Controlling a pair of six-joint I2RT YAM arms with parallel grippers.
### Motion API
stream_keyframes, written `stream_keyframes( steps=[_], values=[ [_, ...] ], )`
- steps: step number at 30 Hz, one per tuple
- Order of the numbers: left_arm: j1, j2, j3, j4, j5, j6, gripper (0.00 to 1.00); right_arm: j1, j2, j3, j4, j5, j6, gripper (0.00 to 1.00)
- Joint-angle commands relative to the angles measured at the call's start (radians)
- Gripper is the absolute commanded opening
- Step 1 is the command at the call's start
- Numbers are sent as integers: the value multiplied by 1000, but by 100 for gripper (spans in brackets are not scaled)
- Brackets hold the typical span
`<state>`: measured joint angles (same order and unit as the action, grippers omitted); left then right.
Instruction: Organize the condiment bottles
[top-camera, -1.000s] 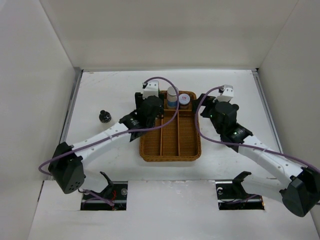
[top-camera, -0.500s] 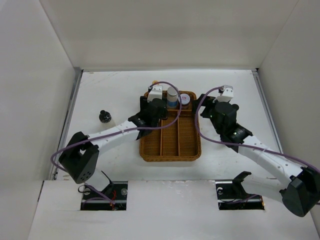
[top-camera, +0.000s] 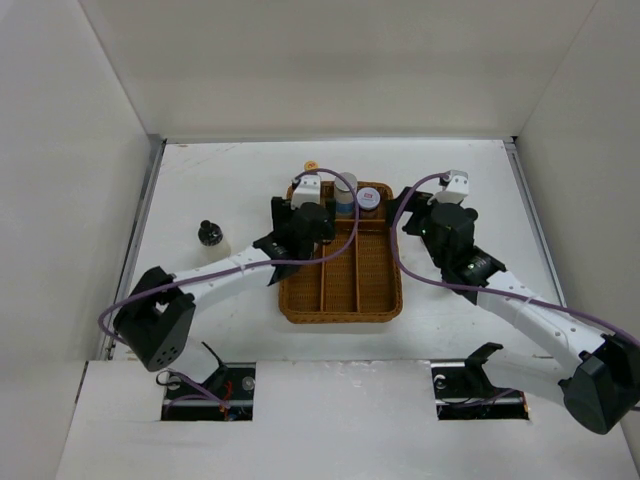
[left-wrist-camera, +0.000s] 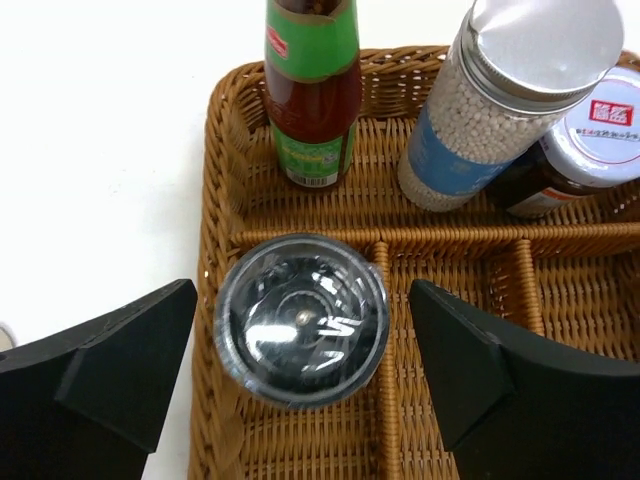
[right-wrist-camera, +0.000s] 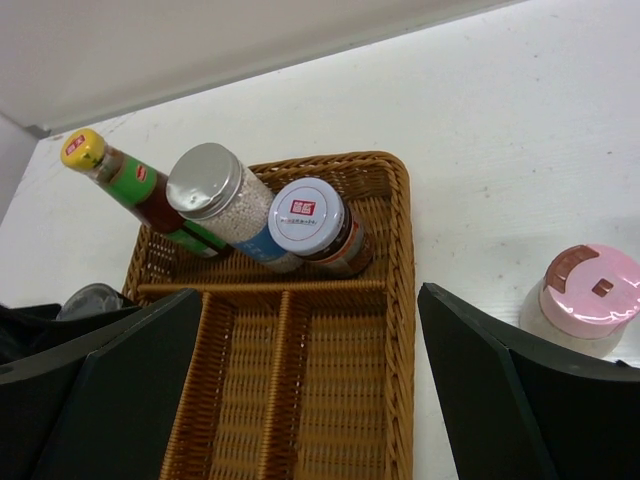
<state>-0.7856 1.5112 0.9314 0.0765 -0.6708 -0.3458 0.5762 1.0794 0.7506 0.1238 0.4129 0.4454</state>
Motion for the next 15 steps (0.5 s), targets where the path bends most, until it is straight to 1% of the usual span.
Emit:
stream_keyframes(
  steps=[1, 4, 7, 10, 12, 14, 15],
  values=[
    [9, -152, -5, 46, -19, 7, 91, -6, -12, -2, 51, 0, 12, 96],
    [22, -251, -2, 17, -33, 25, 93, -5, -12, -2, 51, 0, 12, 96],
    [35, -337, 15, -49, -55, 33, 93, -6, -6, -2, 51, 0, 13, 96],
    [52, -411, 41, -145, -93, 34, 93, -5, 5, 0, 51, 0, 13, 96],
    [72, -451, 59, -234, -145, 27, 93, -2, 14, 1, 51, 0, 13, 95],
    [99, -480, 73, -334, -214, 18, 92, -2, 19, 3, 51, 0, 13, 87],
    [117, -489, 76, -381, -242, 14, 92, -2, 22, 4, 51, 0, 13, 78]
  ],
)
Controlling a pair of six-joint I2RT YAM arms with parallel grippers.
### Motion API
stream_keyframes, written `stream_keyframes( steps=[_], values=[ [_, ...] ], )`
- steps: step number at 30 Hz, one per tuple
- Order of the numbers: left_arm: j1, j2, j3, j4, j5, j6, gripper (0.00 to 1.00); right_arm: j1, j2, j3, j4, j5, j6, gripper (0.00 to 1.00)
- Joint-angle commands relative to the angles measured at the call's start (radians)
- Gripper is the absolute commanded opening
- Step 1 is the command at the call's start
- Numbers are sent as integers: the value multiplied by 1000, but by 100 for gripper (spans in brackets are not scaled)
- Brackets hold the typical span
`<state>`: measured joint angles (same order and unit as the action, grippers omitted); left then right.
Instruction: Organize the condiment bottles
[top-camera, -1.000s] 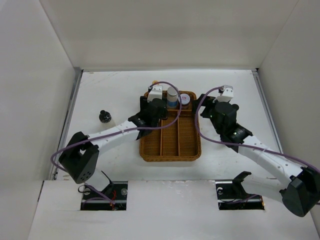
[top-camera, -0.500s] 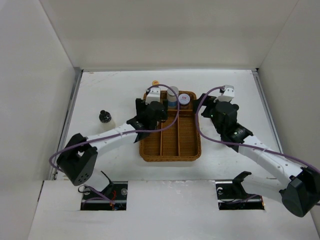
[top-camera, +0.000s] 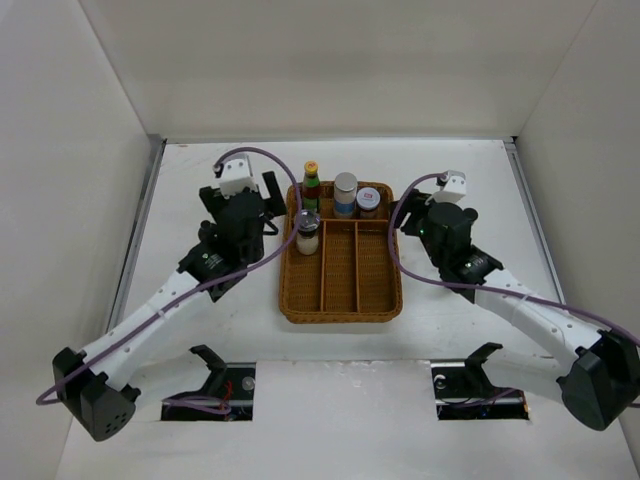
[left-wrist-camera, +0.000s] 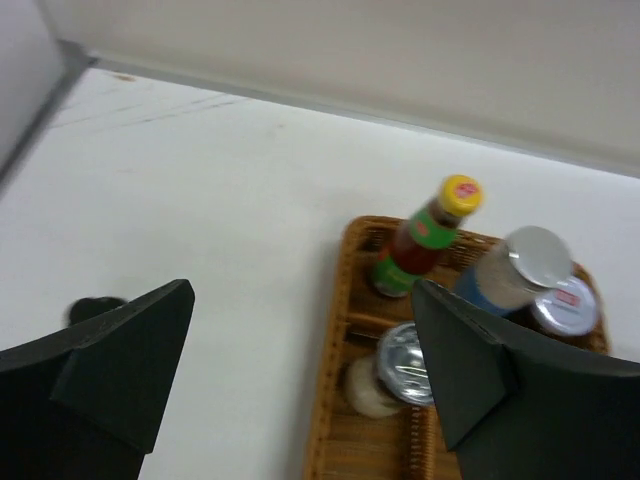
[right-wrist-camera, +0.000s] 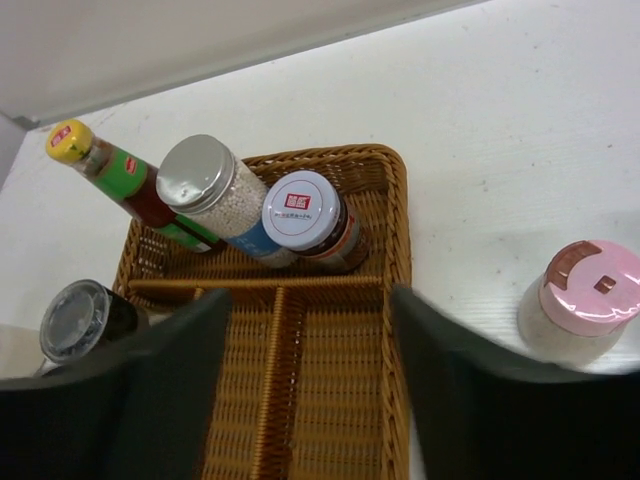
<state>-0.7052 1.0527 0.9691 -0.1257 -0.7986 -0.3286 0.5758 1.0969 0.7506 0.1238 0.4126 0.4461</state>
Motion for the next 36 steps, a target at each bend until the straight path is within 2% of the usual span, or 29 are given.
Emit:
stream_keyframes(
  steps=[1, 2, 4, 6, 8, 11, 13, 15, 19, 24, 28, 36],
  values=[
    [64, -39, 39, -228, -129, -9, 91, -1, 6, 7, 51, -1, 13, 63],
    [92, -43, 37, -268, -134, -19, 90, 2, 8, 12, 47, -4, 11, 50],
    [163, -40, 19, -324, -119, -55, 86, 8, 14, 18, 40, -12, 13, 34],
    [228, -28, -4, -339, -70, -87, 83, 9, 18, 21, 33, -17, 13, 29],
    [310, 4, -23, -335, 16, -128, 80, 15, 18, 23, 31, -12, 13, 34],
    [407, 78, -27, -304, 154, -168, 80, 20, 11, 16, 42, -11, 11, 52],
    [430, 134, -23, -279, 194, -171, 82, 20, 11, 15, 42, -12, 8, 65],
    [431, 186, -4, -267, 199, -171, 84, 22, 11, 15, 42, -15, 8, 73],
    [427, 253, 10, -244, 167, -178, 84, 29, 14, 15, 43, -17, 5, 76],
    [430, 211, -75, -232, 113, -194, 84, 29, 6, 12, 42, -17, 3, 80],
    [451, 176, -135, -197, 121, -202, 84, 29, 11, 13, 43, -17, 3, 81],
    [477, 254, -152, -123, 127, -231, 80, 31, 3, 10, 45, -17, 3, 81]
  ],
)
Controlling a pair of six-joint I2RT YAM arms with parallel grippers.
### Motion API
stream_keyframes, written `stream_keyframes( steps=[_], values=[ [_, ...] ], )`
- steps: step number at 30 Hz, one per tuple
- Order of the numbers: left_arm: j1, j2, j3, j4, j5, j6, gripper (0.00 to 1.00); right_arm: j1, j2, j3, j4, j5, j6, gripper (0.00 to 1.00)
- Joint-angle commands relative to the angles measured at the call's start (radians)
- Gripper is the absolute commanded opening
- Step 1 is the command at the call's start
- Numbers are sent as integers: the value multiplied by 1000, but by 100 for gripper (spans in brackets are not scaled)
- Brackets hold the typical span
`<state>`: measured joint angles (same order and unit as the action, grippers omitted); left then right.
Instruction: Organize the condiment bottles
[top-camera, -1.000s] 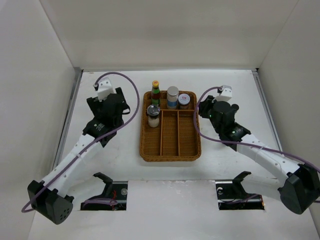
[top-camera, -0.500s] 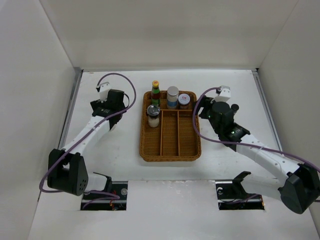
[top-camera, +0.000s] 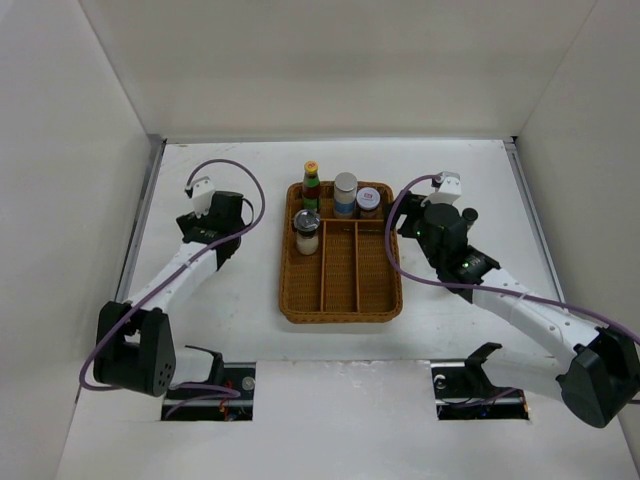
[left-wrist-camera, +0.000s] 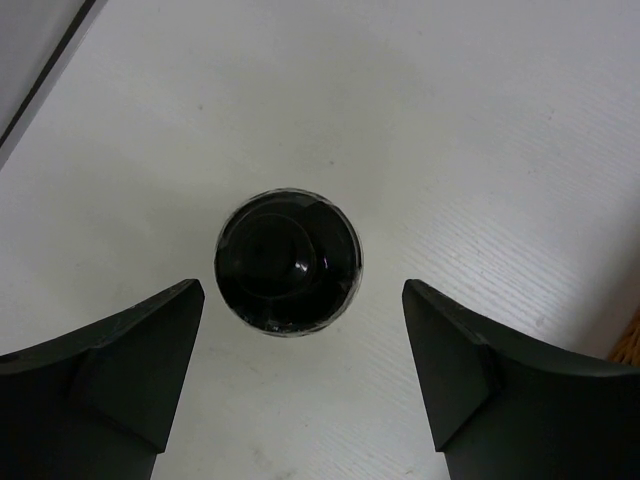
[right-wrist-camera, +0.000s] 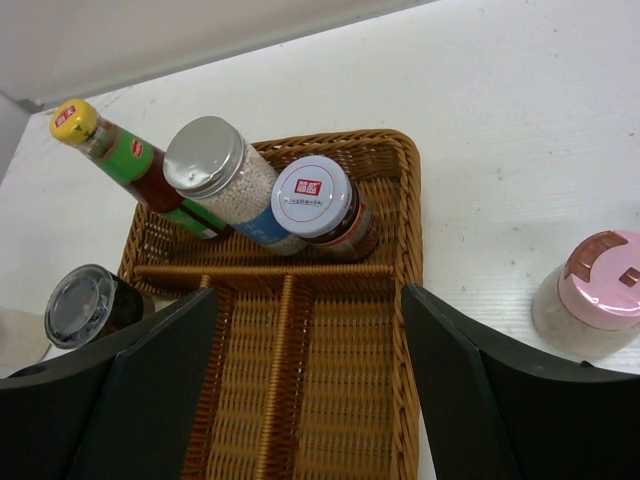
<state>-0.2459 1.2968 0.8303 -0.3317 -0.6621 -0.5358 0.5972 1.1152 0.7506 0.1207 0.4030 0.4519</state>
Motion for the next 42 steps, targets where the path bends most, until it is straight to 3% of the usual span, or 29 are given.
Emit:
stream_keyframes(
  steps=[1, 10, 14, 20, 25, 38, 42],
  values=[
    [23, 16, -10, 97, -10, -24, 79, 9, -15, 10, 50, -10, -2, 81],
    [26, 59, -13, 140, -39, -24, 68, 9, 9, 13, 59, -58, 8, 80],
    [20, 58, -37, 143, -36, -29, 69, 9, 0, 9, 59, -58, 8, 80],
    [18, 50, -36, 151, -13, -30, 45, 9, -5, 4, 59, -56, 10, 80],
    [-17, -63, -5, 116, -24, -27, 39, 9, -18, 0, 59, -53, 10, 80],
    [-373, -372, 127, -159, -7, -13, 38, -3, -61, 0, 39, -32, 5, 80],
    [-499, -399, 132, -164, 4, -20, 38, -7, -83, 1, 17, -24, 5, 80]
  ],
)
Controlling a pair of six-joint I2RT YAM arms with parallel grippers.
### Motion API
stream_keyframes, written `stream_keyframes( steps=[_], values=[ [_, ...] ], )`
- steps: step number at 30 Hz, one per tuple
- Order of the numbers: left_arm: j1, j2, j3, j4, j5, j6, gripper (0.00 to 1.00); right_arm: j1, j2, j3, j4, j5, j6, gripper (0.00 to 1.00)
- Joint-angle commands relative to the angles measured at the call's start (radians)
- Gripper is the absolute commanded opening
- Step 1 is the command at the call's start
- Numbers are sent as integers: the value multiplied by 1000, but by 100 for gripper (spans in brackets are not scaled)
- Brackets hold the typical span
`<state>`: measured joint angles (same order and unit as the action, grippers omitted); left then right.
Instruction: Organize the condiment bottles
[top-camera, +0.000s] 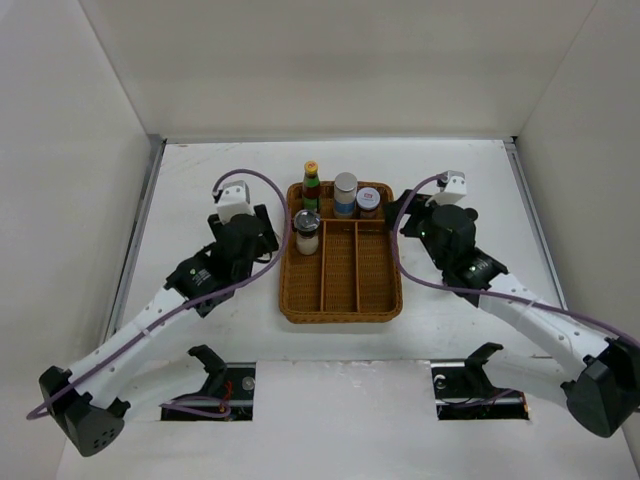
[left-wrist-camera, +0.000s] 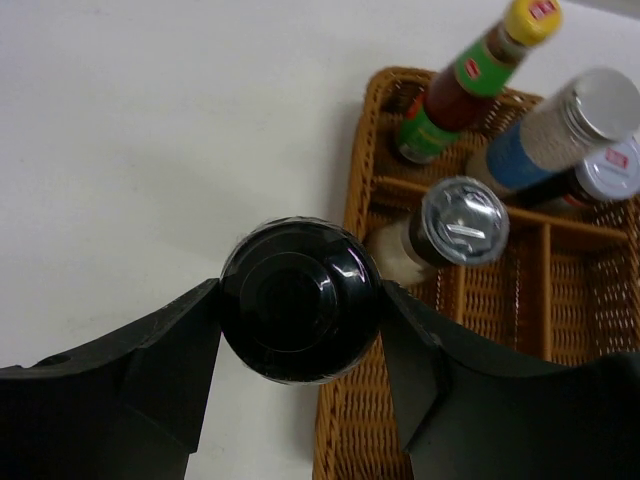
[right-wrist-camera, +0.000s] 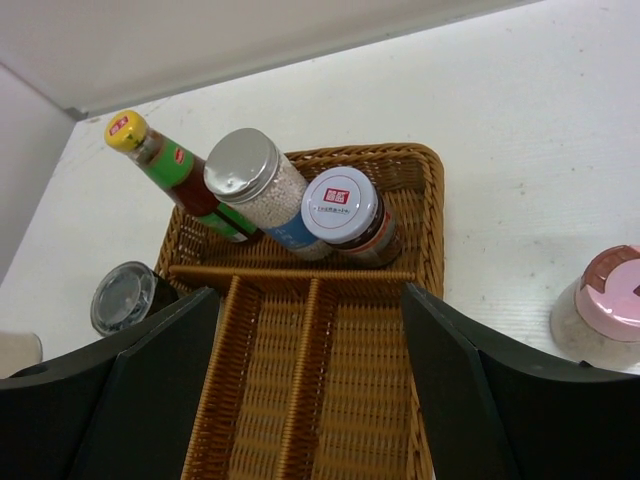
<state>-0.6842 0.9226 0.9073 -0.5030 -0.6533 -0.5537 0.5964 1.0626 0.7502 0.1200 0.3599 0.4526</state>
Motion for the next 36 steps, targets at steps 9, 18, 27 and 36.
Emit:
stream_keyframes(
  steps=[9, 18, 27, 36],
  values=[
    [-254, 79, 50, 80, -5, 12, 38, -20, -105, 6, -77, 74, 3, 80],
    [-272, 182, -68, 251, 0, 77, 39, -106, -101, 18, -187, 207, -3, 57],
    [-271, 237, -148, 360, 37, 104, 51, -226, 74, 116, -324, 255, -22, 84],
    [-283, 214, -194, 448, 37, 127, 79, -287, 227, 216, -361, 151, -58, 86]
  ],
)
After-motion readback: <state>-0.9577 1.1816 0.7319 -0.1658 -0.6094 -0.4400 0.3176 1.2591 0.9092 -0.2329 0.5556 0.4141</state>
